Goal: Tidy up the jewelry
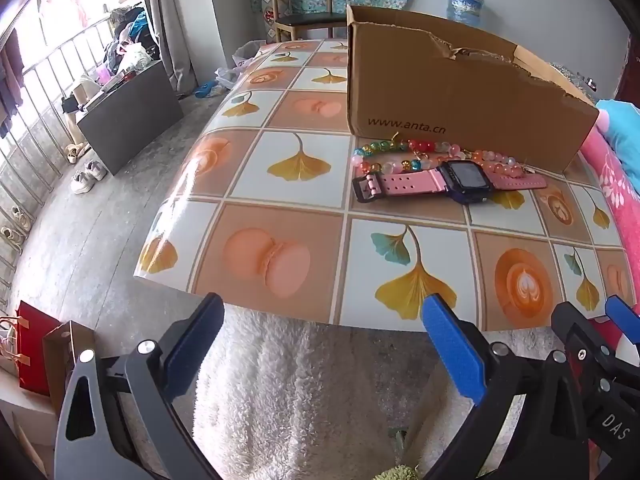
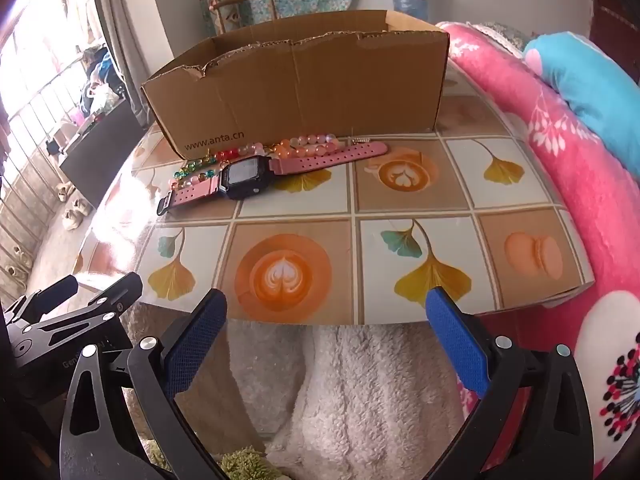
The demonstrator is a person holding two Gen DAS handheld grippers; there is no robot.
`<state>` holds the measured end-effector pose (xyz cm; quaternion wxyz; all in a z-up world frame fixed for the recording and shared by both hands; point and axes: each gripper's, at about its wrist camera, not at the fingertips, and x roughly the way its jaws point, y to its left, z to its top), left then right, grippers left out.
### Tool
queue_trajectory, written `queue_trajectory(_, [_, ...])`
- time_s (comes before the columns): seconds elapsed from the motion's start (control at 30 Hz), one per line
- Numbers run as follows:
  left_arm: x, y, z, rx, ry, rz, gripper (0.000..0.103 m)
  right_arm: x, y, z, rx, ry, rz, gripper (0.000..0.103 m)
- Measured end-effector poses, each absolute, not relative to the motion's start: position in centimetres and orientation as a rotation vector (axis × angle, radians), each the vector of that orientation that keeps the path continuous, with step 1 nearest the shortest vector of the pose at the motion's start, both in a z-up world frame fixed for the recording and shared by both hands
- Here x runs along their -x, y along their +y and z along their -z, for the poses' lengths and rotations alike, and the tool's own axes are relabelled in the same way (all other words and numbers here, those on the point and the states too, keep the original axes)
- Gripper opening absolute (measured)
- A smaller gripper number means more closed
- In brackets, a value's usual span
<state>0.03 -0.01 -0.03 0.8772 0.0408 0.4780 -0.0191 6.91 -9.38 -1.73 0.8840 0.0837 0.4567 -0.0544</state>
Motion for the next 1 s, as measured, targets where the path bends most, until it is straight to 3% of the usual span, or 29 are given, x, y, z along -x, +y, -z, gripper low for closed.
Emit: queue_trajectory(1.0, [-0.15, 0.16, 0.49, -0.074, 1.015, 0.037, 0.098, -7.27, -8.83, 1.57, -0.15, 0.955, 0.105, 0.096])
